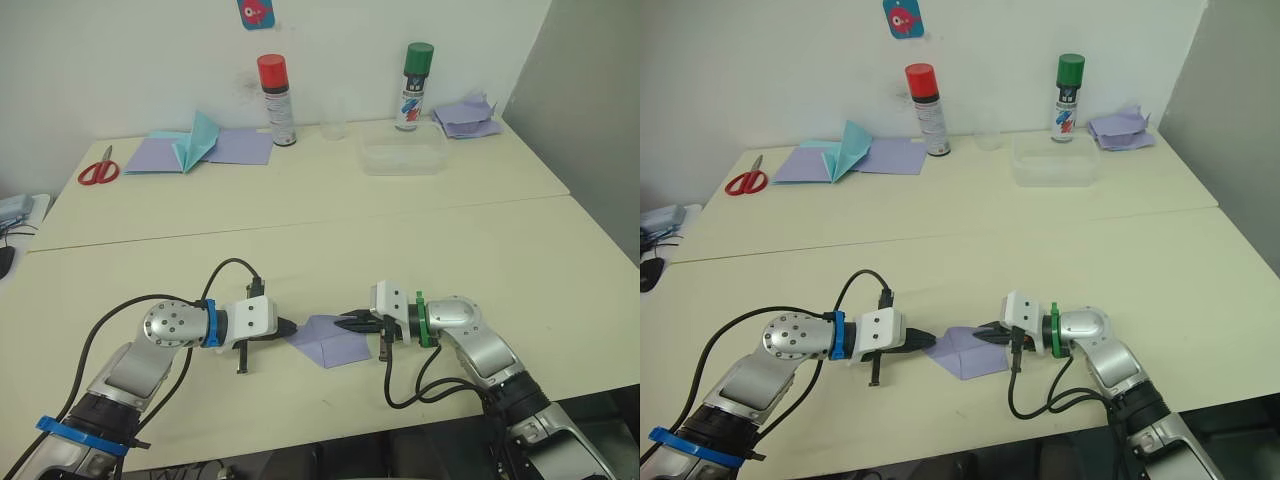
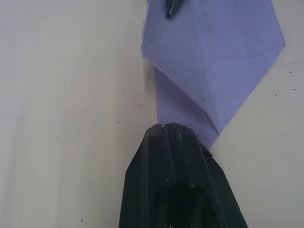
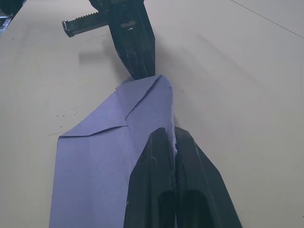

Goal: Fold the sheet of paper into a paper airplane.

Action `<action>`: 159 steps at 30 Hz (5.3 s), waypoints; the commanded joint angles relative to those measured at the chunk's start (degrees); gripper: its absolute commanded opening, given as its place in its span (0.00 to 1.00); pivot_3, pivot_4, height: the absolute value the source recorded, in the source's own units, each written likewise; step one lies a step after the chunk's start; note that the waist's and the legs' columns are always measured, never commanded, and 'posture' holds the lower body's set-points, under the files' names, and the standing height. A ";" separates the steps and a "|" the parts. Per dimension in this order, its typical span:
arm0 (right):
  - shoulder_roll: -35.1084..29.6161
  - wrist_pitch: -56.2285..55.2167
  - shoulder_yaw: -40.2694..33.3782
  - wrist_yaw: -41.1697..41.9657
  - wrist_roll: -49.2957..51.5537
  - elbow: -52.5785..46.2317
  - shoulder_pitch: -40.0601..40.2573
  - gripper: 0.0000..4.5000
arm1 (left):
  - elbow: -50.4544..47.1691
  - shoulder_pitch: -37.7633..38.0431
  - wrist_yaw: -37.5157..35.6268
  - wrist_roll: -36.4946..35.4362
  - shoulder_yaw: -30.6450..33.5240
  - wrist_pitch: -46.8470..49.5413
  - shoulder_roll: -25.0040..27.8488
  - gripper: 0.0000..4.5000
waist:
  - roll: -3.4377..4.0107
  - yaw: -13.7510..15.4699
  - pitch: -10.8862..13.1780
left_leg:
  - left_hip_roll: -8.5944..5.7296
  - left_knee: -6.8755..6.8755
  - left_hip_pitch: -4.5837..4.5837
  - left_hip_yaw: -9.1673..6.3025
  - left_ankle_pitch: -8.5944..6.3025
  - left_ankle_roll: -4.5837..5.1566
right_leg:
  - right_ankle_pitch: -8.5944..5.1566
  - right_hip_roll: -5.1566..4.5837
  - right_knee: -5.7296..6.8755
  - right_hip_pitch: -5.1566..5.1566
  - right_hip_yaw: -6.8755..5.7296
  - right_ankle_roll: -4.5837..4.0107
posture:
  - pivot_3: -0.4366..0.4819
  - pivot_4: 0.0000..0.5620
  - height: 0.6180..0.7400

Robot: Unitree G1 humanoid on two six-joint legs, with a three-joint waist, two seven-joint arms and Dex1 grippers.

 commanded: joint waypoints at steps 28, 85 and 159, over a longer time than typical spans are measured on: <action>-6.86 -20.31 5.06 7.67 -4.88 -1.02 -0.41 0.01 | 2.27 -2.84 -2.88 3.63 -5.60 3.94 -5.32 0.00 | 0.12 0.53 0.07 | -0.06 -0.05 -0.05 -0.04 0.04 -0.07 | 0.01 0.08 -0.45 0.14 -0.01 0.01 | 0.48 0.27 1.00; -12.41 -29.28 5.01 10.31 -1.47 2.09 1.12 0.01 | 4.51 -1.00 -5.59 -1.11 -4.51 9.94 -5.17 0.00 | 0.12 0.97 0.07 | -0.09 0.02 -0.06 -0.02 -0.01 -0.07 | 0.01 0.06 -0.50 0.17 0.04 0.01 | 0.48 0.27 1.00; -7.79 -8.61 2.10 7.65 3.31 -9.22 3.73 0.69 | 3.75 0.25 -6.87 0.32 -5.79 8.11 -2.65 0.00 | 0.24 0.39 0.00 | 0.16 -0.02 -0.03 0.01 -0.14 0.05 | 0.00 0.27 -0.53 0.15 0.03 0.02 | 0.48 0.27 1.00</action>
